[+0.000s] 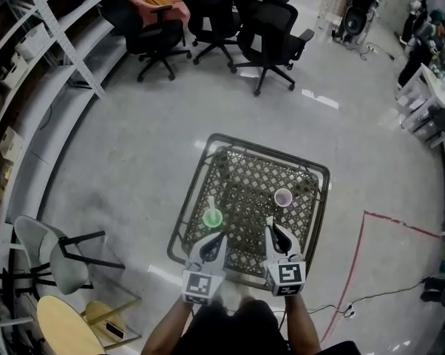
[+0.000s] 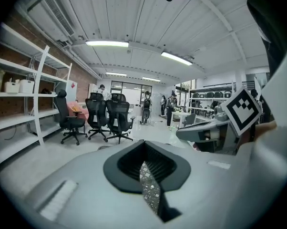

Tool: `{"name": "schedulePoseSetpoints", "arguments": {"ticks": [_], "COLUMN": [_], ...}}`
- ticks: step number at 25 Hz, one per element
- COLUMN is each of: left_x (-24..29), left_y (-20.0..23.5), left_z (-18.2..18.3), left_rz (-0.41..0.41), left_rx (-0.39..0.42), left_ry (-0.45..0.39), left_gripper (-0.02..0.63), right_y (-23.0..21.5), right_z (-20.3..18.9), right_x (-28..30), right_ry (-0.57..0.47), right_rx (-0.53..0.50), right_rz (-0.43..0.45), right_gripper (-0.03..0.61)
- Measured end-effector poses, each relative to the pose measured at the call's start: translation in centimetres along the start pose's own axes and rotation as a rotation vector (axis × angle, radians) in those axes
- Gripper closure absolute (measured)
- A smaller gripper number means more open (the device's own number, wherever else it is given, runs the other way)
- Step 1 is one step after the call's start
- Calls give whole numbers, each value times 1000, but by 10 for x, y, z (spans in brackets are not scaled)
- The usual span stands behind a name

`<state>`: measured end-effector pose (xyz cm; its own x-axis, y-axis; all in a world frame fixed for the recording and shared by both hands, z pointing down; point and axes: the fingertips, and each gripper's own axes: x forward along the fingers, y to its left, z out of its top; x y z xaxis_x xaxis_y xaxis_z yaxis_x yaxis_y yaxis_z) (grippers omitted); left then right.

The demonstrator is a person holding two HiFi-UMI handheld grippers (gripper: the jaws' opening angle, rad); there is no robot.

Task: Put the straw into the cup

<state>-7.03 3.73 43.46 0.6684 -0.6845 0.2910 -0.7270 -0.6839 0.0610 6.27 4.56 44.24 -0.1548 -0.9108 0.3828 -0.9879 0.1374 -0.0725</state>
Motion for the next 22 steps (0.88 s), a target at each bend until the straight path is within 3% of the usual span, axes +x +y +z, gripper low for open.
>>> {"name": "schedulePoseSetpoints", "arguments": {"ticks": [8,18,22], "left_x": [-18,-38,-40], "left_y": [0,-11,-12], "left_z": [40,70,66], "left_rz": [0,-19,-29], "left_rx": [16,-9,-3], "left_ry": [-62,-130,-107], "left_gripper": [607,607,607], "right_y": [-11,-11,-10], "right_z": [39,59,59], "right_x": [-39,-79,-86], "right_ry": [-141,-223,-232], "right_rx": [37,45,47], "right_rz": [-54,-109,-121], "right_gripper": [534,534,535]}}
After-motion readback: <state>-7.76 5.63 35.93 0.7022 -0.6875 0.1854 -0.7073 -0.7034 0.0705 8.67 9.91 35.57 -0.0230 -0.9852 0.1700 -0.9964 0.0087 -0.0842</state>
